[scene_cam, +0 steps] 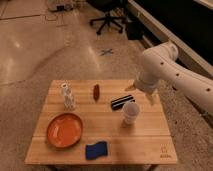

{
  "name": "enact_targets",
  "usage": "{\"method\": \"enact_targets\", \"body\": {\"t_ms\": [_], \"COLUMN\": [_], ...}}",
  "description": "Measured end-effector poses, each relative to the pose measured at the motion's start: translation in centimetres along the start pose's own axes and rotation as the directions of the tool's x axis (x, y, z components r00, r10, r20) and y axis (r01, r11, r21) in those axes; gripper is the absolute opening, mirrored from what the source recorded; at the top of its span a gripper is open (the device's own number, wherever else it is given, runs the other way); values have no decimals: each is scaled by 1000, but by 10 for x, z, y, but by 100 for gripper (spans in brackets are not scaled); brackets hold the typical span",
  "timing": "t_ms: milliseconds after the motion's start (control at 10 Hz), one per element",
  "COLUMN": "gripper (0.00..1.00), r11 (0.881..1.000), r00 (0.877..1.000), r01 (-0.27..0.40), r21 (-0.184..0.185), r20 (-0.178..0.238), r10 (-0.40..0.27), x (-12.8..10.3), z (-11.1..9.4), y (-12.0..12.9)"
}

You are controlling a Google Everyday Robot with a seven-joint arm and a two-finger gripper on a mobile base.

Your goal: Knock the bottle over

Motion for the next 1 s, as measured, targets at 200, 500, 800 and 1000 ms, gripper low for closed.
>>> {"method": "enact_targets", "body": {"t_ms": [200, 500, 800, 1000], "gripper": [80, 80, 80, 80], "r11": [997, 984, 974, 963], "r00": [997, 984, 973, 962], "r01": [75, 179, 228, 266], "r21": [-1, -10, 9, 37], "r20": [-8, -15, 24, 54], "r10": [-75, -179, -229, -268], "x": [-5, -13, -22, -33], "z": [2, 12, 25, 31], "y": [-43, -109, -154, -185]}}
